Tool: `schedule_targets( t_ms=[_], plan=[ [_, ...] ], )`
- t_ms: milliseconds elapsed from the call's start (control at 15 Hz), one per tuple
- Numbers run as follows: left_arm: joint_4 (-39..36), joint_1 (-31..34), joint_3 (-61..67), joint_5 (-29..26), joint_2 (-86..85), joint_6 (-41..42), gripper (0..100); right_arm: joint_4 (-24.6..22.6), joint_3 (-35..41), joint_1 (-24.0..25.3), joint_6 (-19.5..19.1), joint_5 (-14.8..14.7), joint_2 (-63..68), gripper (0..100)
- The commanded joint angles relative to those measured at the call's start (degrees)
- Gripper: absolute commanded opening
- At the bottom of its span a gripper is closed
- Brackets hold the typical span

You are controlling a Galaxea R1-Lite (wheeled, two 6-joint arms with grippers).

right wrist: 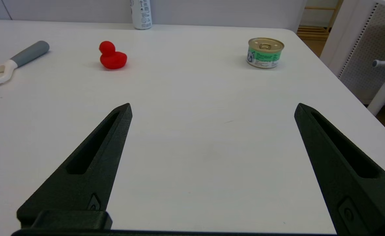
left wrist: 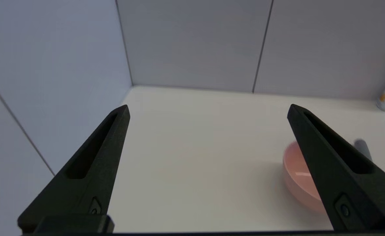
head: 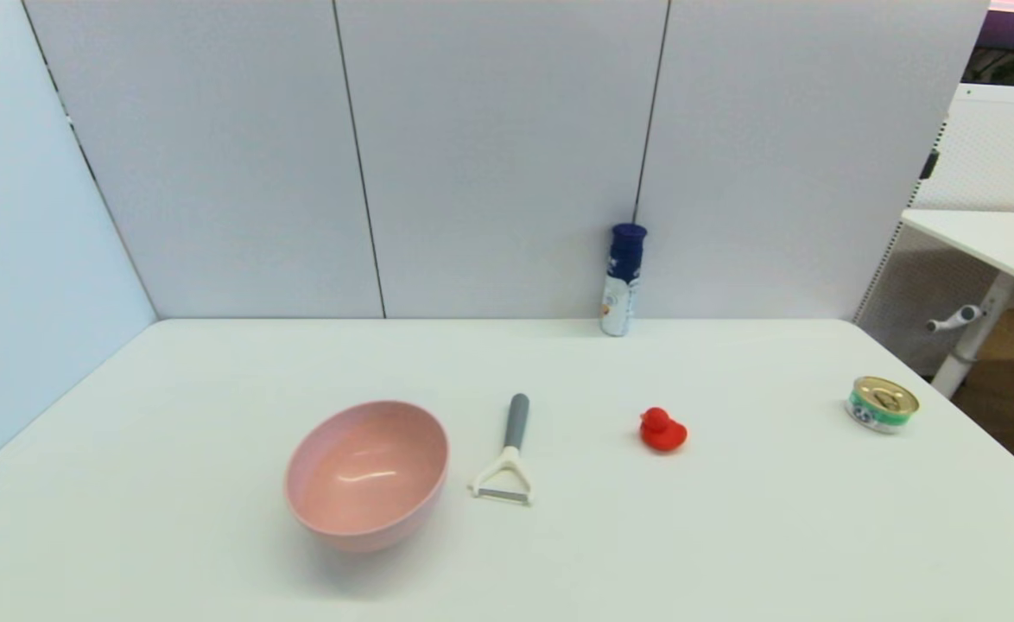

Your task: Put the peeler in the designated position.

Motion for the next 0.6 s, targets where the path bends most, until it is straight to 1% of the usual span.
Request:
schedule_targets(
  t_ms=[67, 133, 267, 333, 467, 600],
  plan=[
    [-11.0, 9.2, 10.7, -9.1, -8.3, 4.1, 100, -0.1, 0.0, 0.1, 0.0, 0.0, 0.0, 100],
    [-11.0, 11.0, 12.9, -10.5, -10.1, 4.7, 100, -0.1, 0.0, 0.0, 0.0, 0.0, 0.1, 100],
    [-11.3, 11.5, 18.9, -11.5, -14.6, 5.0, 100, -0.1, 0.0, 0.1, 0.0, 0.0, 0.0, 100],
    [-12.4, 11.5, 21.7, -11.3, -14.6, 5.0, 100, -0.1, 0.0, 0.0, 0.0, 0.0, 0.0, 100],
    [-17.7, 11.5, 26.7, -11.3, -14.6, 5.0, 100, -0.1, 0.0, 0.0, 0.0, 0.0, 0.0, 100],
    [-18.6, 11.9, 28.1, -11.5, -14.6, 4.9, 100, -0.1, 0.0, 0.0, 0.0, 0.0, 0.0, 100]
  ],
)
